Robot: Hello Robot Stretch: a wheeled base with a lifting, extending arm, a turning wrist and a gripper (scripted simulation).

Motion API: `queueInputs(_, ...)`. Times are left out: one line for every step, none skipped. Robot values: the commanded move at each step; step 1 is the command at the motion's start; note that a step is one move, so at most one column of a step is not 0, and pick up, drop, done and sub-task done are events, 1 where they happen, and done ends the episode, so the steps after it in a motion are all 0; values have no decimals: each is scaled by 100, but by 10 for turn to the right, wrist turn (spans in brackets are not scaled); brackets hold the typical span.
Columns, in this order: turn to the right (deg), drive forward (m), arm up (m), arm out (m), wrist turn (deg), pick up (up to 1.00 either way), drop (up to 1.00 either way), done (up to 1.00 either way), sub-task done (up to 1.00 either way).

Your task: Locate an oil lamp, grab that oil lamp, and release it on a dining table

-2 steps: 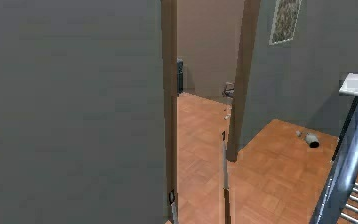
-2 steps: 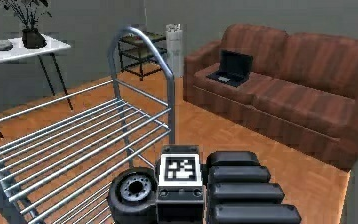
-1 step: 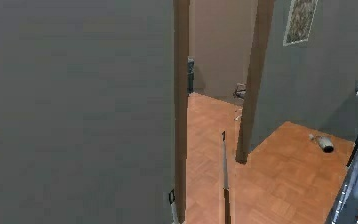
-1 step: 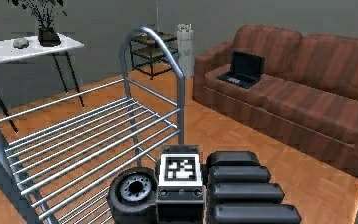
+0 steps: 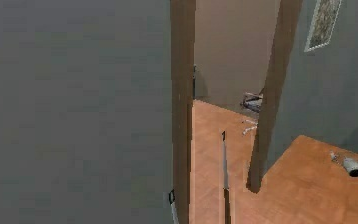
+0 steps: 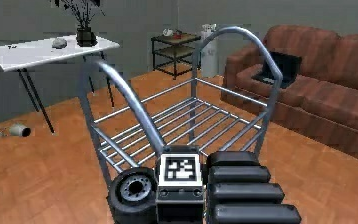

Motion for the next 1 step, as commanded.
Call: queueInputs(420,0,0,0,0,0,0,0,0)
